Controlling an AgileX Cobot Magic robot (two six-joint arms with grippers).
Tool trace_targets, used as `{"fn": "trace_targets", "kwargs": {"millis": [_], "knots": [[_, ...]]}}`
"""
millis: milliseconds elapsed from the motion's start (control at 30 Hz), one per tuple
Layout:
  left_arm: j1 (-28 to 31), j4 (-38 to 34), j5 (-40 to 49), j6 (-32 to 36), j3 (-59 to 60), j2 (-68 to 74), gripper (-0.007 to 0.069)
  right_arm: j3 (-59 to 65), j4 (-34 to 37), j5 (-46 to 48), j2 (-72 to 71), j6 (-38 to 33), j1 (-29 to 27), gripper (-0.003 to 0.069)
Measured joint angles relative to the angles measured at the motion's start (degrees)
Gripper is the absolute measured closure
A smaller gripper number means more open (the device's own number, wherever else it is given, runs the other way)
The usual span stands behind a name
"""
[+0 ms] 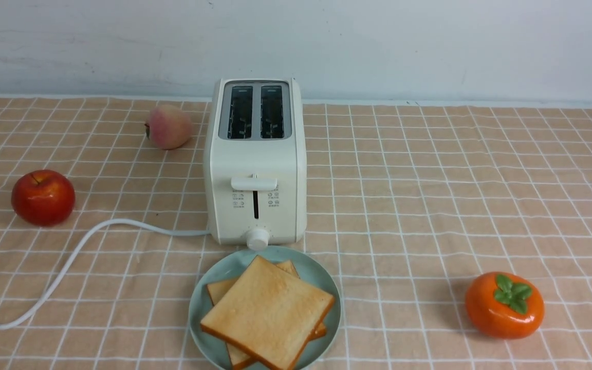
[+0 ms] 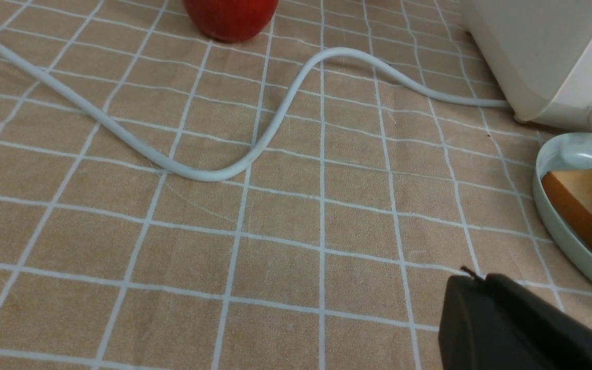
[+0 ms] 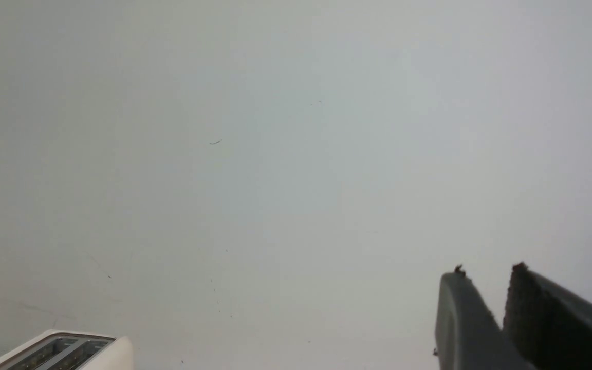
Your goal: Take toasted bread from bread machine on light coffee tablecloth place on plate.
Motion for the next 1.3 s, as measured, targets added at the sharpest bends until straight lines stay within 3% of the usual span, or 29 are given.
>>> {"fn": "trace_targets", "kwargs": {"millis": [667, 800, 900, 1000, 1133, 1300], "knots": [[0.00, 0.03, 0.11, 0.00, 0.00, 0.00, 0.0596, 0.00, -1.24, -0.23, 0.00, 0.00, 0.00, 0.0498], [0.00, 0.03, 0.16, 0.00, 0.00, 0.00, 0.0592, 0.42, 13.05, -1.00, 0.00, -2.54, 0.00, 0.0491], [0.00, 0.03, 0.16, 0.00, 0.00, 0.00, 0.0592, 2.89, 26.20, -1.87, -0.02, -11.37, 0.00, 0.0487], [0.00, 0.03, 0.16, 0.00, 0.00, 0.00, 0.0589, 5.40, 34.33, -2.64, -0.02, -17.94, 0.00, 0.0482], [0.00, 0.03, 0.16, 0.00, 0.00, 0.00, 0.0587, 8.39, 39.60, -3.07, -0.02, -23.50, 0.00, 0.0477], [0.00, 0.03, 0.16, 0.00, 0.00, 0.00, 0.0587, 13.56, 36.58, -2.24, -0.02, -25.36, -0.33, 0.0471]]}}
